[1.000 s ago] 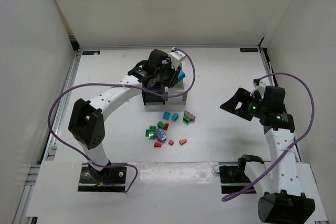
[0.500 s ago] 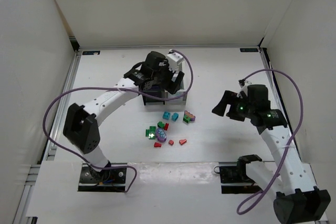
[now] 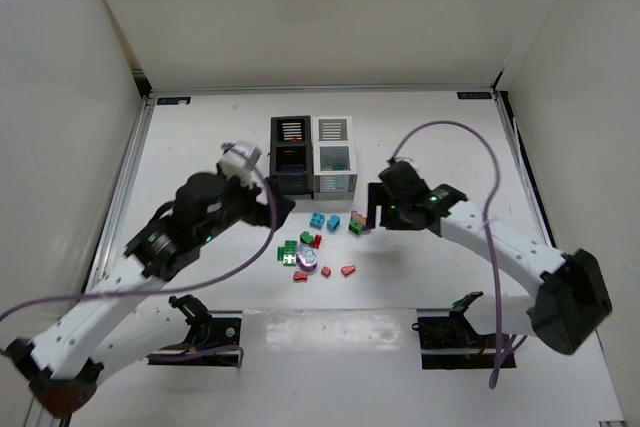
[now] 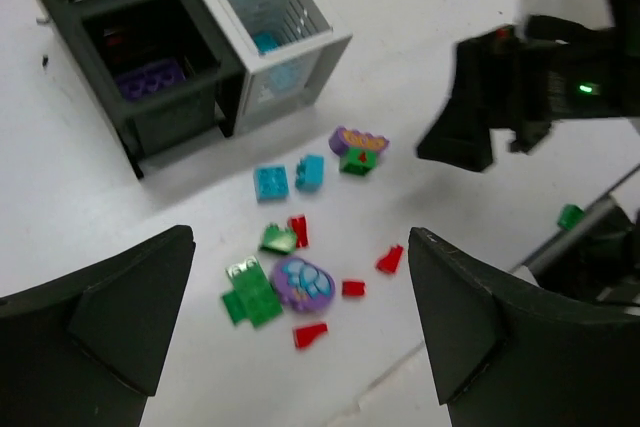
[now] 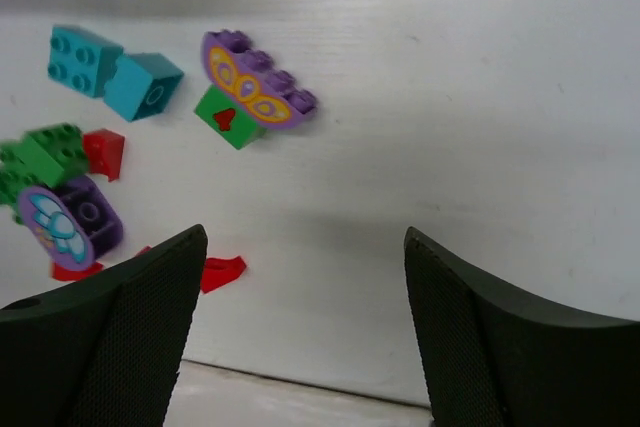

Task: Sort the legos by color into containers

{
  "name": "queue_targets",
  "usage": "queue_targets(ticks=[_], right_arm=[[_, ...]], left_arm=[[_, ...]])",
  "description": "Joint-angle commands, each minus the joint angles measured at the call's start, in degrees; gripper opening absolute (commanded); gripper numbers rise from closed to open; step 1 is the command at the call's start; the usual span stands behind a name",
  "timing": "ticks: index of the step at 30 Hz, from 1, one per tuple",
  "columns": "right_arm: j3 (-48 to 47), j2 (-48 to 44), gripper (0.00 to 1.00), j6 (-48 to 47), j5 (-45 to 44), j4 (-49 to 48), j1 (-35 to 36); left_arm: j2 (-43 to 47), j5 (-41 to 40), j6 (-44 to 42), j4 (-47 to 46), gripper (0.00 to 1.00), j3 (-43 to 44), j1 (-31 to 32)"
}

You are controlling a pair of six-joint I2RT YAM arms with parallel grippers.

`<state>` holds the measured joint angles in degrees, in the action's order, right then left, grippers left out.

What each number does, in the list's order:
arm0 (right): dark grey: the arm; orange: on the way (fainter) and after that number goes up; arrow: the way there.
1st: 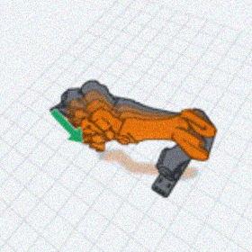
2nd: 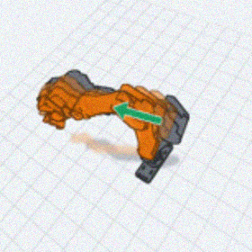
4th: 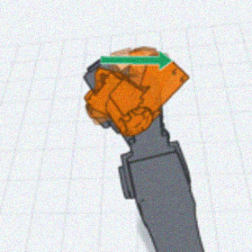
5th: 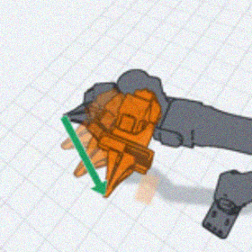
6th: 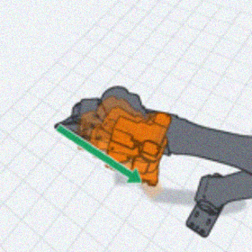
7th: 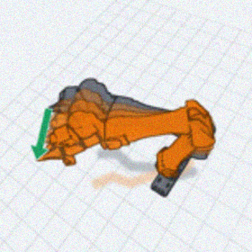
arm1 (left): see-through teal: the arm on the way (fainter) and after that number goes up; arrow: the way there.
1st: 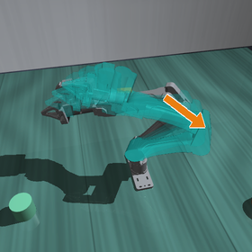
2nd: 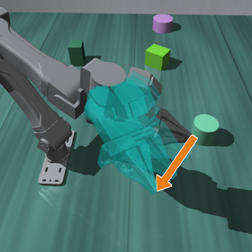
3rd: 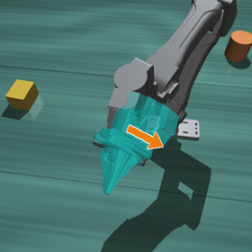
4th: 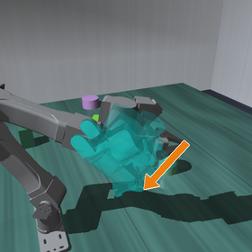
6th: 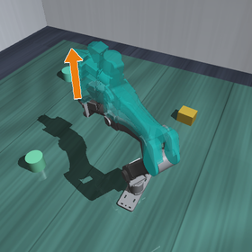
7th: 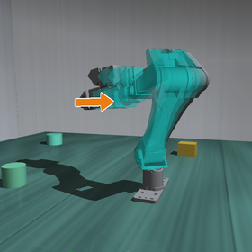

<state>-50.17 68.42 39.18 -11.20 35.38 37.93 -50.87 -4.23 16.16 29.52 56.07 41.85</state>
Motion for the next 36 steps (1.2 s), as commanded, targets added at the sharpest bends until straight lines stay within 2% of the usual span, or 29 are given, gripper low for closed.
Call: queue_targets(ticks=[1,2,3,7,12,16,17,18,27,31,36], right_arm=[[-6.15,5.57,0.83,-18.41,-6.46,-9.71,4.96],[-7.21,6.71,0.83,-19.92,-6.46,-9.28,4.78],[-8.44,8.99,0.83,-23.93,-2.37,-9.45,2.78],[-6.61,10.94,0.81,-22.05,4.87,-16.37,-2.07],[-3.36,13.48,0.79,-19.84,0.92,-23.06,1.26],[-6.85,18.84,0.74,-22.3,-4.42,-23.52,5.83],[-7.39,20.85,0.67,-22.04,-4.44,-23.08,6.1],[-8.0,22.35,0.66,-21.87,-4.44,-22.46,6.1],[-6.7,25.79,0.66,-17.03,-9.1,-23.59,7.07],[-6.69,27.63,0.58,-16.33,-8.84,-23.6,6.89],[-6.25,28.17,0.56,-16.07,-9.36,-23.86,7.33]], left_arm=[[10.57,-1.13,7.65,6.76,0.99,-5.96,0.87],[11.92,-1.05,8.18,7.74,0.99,-6.59,1.04],[14.37,-1.22,9.66,10.71,0.99,-7.81,1.05],[18.0,-2.62,11.26,14.51,0.99,-8.97,1.05],[18.0,-3.24,10.65,16.45,0.99,-8.27,0.96],[15.9,-3.16,10.12,16.54,0.99,-7.3,1.05],[15.63,-3.07,10.12,16.62,0.99,-7.21,1.05],[14.93,-2.89,9.94,16.54,0.99,-6.95,1.05],[14.14,-2.63,9.68,16.45,0.99,-7.29,1.13],[14.3,-2.63,9.85,16.36,0.99,-7.38,1.22],[12.2,-2.19,9.68,16.45,0.99,-6.68,1.22]])
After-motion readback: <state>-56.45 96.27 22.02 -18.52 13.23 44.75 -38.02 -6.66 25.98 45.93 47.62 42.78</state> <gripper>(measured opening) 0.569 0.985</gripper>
